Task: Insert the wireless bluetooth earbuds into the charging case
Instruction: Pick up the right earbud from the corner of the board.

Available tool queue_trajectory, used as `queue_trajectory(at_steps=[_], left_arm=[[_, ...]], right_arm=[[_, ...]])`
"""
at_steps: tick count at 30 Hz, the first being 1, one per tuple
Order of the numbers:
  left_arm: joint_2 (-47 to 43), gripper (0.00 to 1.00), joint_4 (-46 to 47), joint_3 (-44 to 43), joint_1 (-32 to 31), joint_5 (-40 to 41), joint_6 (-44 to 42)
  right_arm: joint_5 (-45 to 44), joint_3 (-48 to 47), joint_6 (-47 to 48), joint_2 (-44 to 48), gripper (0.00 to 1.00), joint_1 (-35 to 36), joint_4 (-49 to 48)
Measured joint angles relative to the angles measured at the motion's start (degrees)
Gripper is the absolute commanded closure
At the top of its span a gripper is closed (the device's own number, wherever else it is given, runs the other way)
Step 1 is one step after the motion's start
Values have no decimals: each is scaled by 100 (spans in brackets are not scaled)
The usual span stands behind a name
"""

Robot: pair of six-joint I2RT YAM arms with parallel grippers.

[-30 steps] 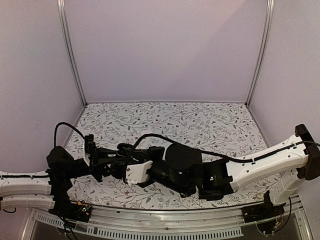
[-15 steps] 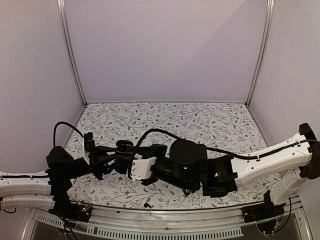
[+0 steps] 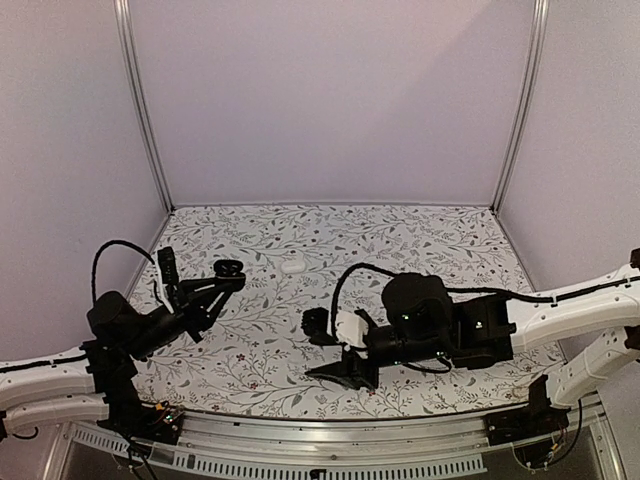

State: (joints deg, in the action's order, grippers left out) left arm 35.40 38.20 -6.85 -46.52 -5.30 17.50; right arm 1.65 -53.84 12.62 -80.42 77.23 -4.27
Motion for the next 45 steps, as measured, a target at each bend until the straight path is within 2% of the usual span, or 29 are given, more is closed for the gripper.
queue_trajectory(at_steps=[3,7,11,15,24,37,45], left_arm=[[-31,100,-251,-4,22,162,120],[-26,100,-442,-4,33,289,234],[-24,100,-507,-7,37,323,295],[-46,100,-623,-20,46,323,337],[-422,100,-879,-28,48,326,374],[-540,100,-957,-28,50,321,382],[-535,100,-955,-28,52,319,380]], right_arm=[[815,372,-525,-48,45,79,498],[1163,402,-754,-317,47,531,979],[1346,-24,-684,-1082,50,1088,1405],[1397,-511,-540,-1725,51,1257,1766],[1086,-1722,-299,-2688,54,1478,2820],[605,-1888,-188,-3045,60,1871,3353],[33,-2133,-214,-3292,74,1873,3488]])
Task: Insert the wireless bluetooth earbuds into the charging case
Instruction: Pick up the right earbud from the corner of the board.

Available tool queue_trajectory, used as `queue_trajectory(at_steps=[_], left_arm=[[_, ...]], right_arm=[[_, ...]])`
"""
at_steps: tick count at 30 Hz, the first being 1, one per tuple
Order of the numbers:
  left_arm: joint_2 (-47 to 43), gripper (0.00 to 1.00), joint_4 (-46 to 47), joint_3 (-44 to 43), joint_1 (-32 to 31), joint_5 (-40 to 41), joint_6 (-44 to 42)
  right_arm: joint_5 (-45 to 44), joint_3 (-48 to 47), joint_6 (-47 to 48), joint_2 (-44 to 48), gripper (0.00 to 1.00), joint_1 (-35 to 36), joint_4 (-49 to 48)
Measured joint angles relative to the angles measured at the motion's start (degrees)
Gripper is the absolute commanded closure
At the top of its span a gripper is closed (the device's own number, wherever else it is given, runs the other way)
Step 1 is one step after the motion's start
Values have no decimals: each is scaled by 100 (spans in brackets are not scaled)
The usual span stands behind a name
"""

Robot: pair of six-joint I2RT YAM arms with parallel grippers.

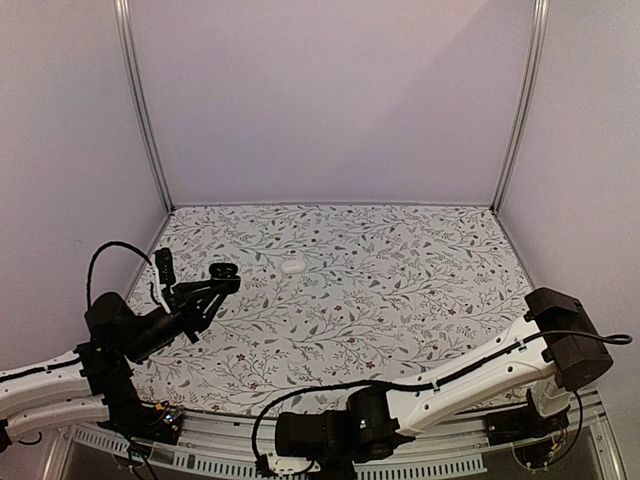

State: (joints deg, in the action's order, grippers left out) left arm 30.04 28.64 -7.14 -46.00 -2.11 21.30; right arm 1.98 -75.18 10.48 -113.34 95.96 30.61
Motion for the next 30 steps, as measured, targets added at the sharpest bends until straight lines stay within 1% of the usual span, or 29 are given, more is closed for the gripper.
queue_trajectory(at_steps=[4,8,12,15,18,21,25,27,30], left_arm=[[11,100,0,0,0,0,-4],[26,100,-4,0,0,0,-4],[31,100,0,-2,0,2,-9],[79,100,2,-20,0,2,-11],[151,100,15,-48,0,2,-15],[188,100,15,-59,0,4,-24],[186,100,15,-81,2,7,-33],[184,100,13,-103,2,9,-48],[166,100,11,-122,4,13,-68]], right_arm=[[-219,-109,-17,-59,82,33,96],[-385,-138,-48,-81,86,66,127],[-470,-138,-87,-79,88,46,109],[-476,-109,-162,-48,88,-129,72],[-588,4,-275,70,88,-638,63],[-721,79,-446,214,88,-1491,-24],[-769,164,-658,387,88,-2426,-98],[-765,173,-708,404,88,-2747,-66],[-730,168,-793,404,87,-3045,144]])
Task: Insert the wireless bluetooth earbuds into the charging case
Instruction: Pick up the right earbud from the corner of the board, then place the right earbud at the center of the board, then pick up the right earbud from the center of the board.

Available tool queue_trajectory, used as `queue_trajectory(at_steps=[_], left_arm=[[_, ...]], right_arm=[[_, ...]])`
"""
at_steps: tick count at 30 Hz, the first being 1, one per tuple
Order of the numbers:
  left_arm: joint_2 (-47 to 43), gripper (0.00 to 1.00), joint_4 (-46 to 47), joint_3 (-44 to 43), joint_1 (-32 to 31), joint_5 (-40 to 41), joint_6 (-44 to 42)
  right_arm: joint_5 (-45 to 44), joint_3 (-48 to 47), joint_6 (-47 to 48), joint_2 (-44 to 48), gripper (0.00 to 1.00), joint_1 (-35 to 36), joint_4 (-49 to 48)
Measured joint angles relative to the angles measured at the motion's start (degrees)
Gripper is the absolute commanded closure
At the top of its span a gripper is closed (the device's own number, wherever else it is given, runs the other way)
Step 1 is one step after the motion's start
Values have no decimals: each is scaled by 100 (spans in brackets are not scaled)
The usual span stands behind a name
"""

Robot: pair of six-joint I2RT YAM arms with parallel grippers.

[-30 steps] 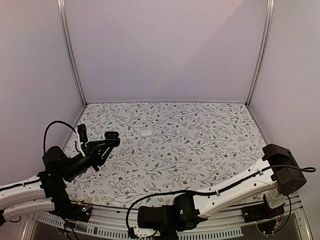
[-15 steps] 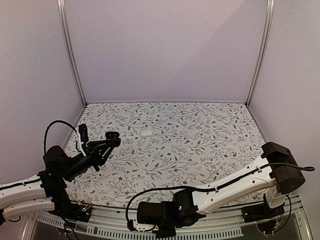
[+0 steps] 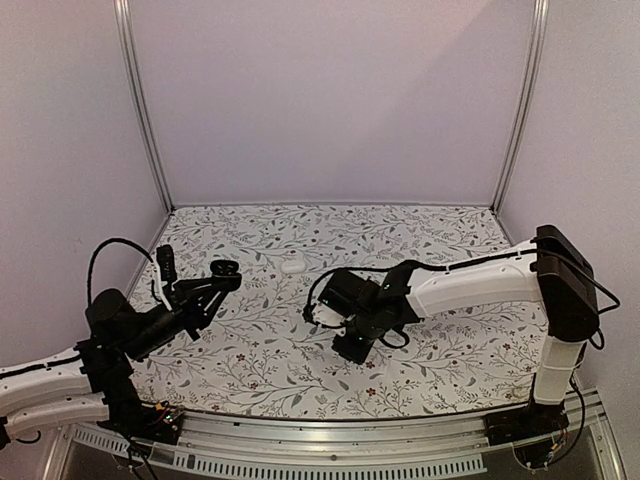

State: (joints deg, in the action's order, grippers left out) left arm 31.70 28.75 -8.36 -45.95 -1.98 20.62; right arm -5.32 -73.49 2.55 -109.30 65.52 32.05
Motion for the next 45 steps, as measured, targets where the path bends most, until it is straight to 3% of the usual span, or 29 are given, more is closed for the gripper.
queue_trajectory(at_steps=[10,18,22,31,45], left_arm=[[-72,100,-2,-9,2,9,-44],[-111,100,2,-9,2,4,-74],[-219,100,-4,-7,13,9,-87],[-452,100,-22,37,37,11,-92],[-662,100,-129,87,66,22,-114]], right_arm=[[293,-55,-192,-83,86,-223,1104],[415,-81,-380,-125,70,-275,1659],[531,-203,-389,-267,67,-291,1904],[610,-669,-358,-616,70,-291,2345],[579,-874,-317,-756,87,-293,2579]])
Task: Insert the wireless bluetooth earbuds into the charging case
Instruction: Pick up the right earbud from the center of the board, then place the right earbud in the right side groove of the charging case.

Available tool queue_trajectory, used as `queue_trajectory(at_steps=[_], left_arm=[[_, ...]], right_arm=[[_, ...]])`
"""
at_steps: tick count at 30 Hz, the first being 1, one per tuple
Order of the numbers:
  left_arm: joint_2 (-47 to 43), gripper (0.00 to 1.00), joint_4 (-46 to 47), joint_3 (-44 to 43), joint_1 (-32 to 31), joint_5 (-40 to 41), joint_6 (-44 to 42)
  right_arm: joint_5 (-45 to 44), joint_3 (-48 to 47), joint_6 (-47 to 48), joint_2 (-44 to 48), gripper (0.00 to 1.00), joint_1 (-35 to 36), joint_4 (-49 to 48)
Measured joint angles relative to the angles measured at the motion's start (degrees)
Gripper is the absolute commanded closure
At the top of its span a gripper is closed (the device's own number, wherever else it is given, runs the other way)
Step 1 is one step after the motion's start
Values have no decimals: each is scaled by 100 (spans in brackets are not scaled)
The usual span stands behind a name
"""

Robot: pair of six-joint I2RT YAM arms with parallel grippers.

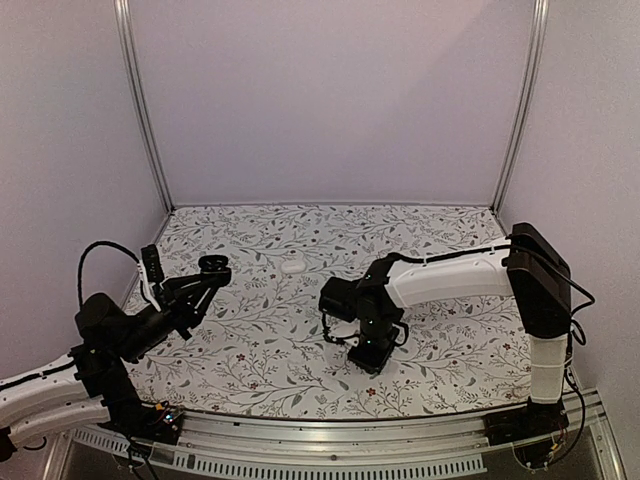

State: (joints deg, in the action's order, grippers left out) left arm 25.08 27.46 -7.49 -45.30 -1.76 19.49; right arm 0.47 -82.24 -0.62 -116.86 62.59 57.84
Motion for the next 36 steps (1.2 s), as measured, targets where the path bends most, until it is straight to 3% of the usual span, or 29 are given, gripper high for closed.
queue_trajectory(at_steps=[5,10,18,26,36], left_arm=[[4,100,0,0,11,0,2],[85,100,72,50,13,-11,4],[636,100,719,284,24,-151,22],[1272,100,2175,501,35,-944,-365],[1513,100,3346,564,37,-1596,-981]], right_arm=[[-129,-66,2,2,93,-63,-114],[-389,-96,-2,295,94,-247,-811],[-564,87,66,2026,94,-304,-3300],[321,511,337,2719,94,-299,-5967],[1355,1104,192,2717,94,-22,-7737]])
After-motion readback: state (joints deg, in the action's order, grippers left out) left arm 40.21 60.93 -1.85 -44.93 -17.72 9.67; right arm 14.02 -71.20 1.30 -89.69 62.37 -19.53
